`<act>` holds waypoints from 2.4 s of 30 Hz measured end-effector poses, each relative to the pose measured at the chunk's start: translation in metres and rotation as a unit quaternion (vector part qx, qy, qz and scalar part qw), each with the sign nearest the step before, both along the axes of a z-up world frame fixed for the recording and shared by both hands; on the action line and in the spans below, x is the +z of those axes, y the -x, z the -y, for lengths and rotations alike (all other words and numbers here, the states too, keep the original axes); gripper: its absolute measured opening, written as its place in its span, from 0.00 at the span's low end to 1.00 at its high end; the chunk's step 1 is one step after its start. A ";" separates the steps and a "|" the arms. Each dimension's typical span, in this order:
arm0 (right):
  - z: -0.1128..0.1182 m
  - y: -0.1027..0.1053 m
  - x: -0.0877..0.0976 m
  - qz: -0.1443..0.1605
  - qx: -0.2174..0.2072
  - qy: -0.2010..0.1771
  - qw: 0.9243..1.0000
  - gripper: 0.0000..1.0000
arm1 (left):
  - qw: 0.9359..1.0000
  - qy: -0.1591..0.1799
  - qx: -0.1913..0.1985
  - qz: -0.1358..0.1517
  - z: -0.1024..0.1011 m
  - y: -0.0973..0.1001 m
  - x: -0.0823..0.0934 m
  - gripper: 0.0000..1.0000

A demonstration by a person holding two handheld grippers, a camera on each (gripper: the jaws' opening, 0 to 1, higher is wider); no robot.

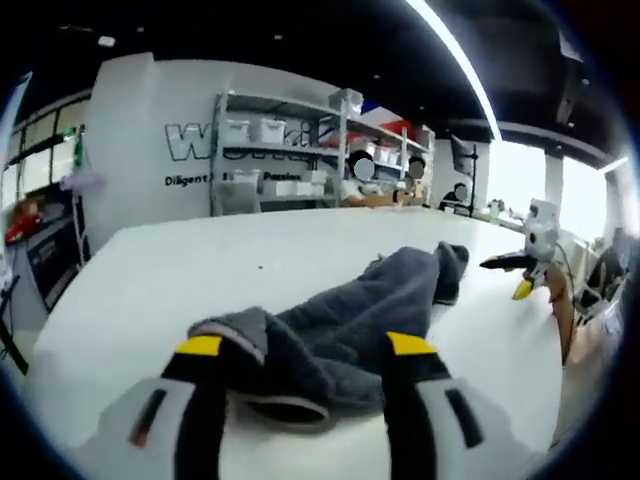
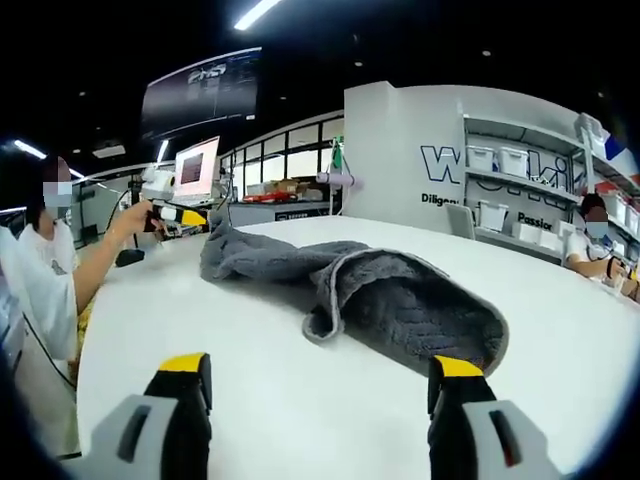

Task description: Fold the towel on the table until its edges align and the towel forms a compact rectangular stack.

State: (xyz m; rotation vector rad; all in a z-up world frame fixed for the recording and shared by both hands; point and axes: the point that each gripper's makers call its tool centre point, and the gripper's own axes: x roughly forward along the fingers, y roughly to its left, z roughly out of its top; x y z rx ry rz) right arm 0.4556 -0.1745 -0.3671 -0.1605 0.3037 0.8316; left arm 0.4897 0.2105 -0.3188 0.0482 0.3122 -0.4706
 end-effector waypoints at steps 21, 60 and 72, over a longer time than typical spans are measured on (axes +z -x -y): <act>-0.001 0.000 -0.008 -0.009 0.002 0.013 1.000 0.93 | 0.998 -0.029 -0.050 0.012 0.032 0.047 -0.007 0.91; -0.122 -0.008 0.015 0.024 0.134 0.124 0.983 0.67 | 0.998 -0.008 -0.067 0.005 0.040 0.096 -0.031 0.99; -0.119 -0.084 -0.012 0.066 0.090 0.248 0.962 0.40 | 0.998 -0.005 -0.065 0.002 0.038 0.101 -0.034 0.99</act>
